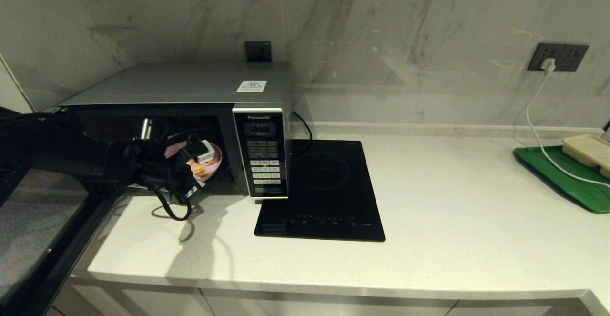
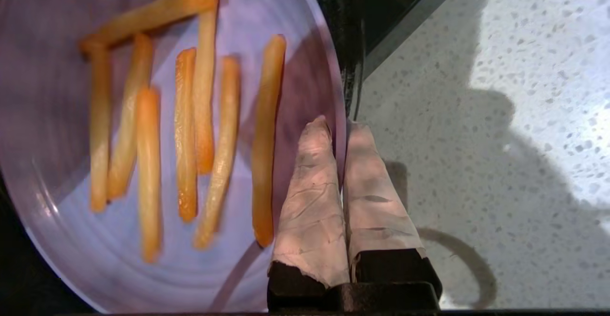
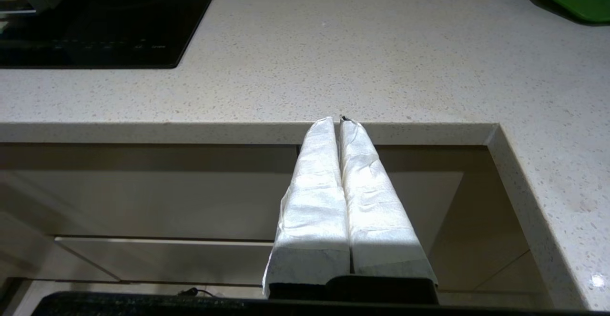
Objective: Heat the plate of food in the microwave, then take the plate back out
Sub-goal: Take the plate out of the microwave
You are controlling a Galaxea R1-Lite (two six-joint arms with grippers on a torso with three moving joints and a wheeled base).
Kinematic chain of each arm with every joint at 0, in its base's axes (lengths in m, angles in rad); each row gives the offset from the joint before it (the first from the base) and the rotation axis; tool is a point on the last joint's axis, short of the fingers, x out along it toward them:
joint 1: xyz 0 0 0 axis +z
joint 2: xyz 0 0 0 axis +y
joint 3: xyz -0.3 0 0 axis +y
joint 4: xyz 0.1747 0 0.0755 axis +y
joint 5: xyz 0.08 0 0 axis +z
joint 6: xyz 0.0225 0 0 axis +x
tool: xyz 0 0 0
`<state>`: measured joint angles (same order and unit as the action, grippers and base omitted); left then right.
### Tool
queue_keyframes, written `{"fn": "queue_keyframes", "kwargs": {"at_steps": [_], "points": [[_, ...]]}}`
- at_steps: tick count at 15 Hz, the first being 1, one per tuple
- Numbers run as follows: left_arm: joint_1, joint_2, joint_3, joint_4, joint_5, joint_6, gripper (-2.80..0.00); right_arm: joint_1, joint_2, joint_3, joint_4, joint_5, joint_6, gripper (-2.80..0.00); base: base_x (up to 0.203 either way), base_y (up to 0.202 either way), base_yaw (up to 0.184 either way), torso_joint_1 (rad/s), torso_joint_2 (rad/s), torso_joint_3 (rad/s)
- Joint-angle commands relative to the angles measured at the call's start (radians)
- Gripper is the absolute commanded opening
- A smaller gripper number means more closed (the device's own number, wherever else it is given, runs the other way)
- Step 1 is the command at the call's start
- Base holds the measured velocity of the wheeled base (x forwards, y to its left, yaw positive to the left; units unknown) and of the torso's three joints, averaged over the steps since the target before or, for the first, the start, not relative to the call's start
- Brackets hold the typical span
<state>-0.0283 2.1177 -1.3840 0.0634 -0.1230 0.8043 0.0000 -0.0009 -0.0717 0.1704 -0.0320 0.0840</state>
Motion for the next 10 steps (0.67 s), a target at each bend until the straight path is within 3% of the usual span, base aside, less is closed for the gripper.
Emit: {"fn": "queue_keyframes", "kwargs": {"at_steps": [1, 10], "points": [[0.001, -0.001, 0.000, 0.006, 0.000, 0.004, -2.80, 0.000, 0.001, 0.000, 0.001, 0.000, 0.000, -2.80, 0.000, 0.000, 0.000, 0.000, 0.00, 0.000], [0.011, -0.036, -0.026, 0.010, -0.001, 0.003, -2.80, 0.002, 0.001, 0.000, 0.001, 0.000, 0.000, -2.80, 0.000, 0.000, 0.000, 0.000, 0.00, 0.004]]}}
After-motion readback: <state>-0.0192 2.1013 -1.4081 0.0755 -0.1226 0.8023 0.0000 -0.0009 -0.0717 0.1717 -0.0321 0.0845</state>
